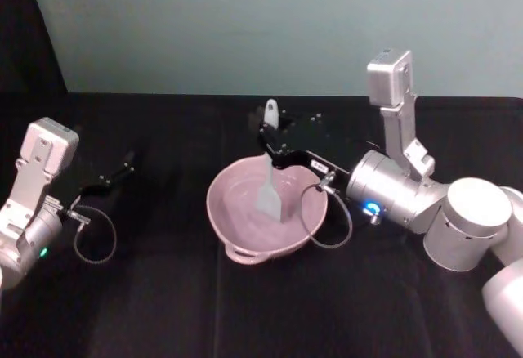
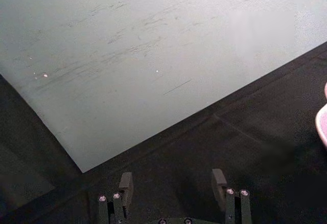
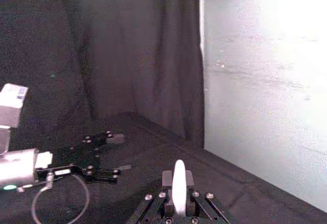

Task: Use the one hand to pick up the spoon and stir the clear water in the bowl.

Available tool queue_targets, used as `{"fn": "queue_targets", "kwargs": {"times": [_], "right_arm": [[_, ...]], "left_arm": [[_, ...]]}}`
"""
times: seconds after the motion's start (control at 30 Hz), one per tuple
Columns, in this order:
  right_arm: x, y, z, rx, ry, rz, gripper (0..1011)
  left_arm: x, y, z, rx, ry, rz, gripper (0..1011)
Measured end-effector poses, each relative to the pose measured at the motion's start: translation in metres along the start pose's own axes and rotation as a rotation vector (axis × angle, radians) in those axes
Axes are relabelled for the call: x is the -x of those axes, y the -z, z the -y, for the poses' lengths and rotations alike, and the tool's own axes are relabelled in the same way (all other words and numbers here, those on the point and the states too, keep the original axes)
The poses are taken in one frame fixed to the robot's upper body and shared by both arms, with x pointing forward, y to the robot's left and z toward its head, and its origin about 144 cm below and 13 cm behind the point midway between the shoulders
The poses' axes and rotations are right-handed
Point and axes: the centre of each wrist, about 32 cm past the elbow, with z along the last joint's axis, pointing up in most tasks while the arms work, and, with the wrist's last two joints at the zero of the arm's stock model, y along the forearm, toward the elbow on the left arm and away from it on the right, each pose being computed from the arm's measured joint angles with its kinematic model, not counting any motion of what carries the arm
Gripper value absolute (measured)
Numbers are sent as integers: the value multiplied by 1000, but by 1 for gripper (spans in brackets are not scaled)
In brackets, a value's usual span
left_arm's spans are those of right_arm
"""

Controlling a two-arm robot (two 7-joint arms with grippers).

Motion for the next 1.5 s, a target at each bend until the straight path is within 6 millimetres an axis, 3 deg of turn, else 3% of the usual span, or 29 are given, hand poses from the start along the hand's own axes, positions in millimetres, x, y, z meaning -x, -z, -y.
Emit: {"fn": "queue_targets", "kwargs": {"times": [0.33,0.77,1.1,1.5], "right_arm": [[10,6,-24,-5,-60,-21,120],[-8,2,-51,-2,-54,-12,120],[-31,-2,-36,8,18,-9,120],[-27,-4,-4,4,51,-8,120]], "left_arm": [[0,0,0,0,0,0,1011],[0,0,0,0,0,0,1011],[0,0,0,0,0,0,1011],[0,0,0,0,0,0,1011]]}}
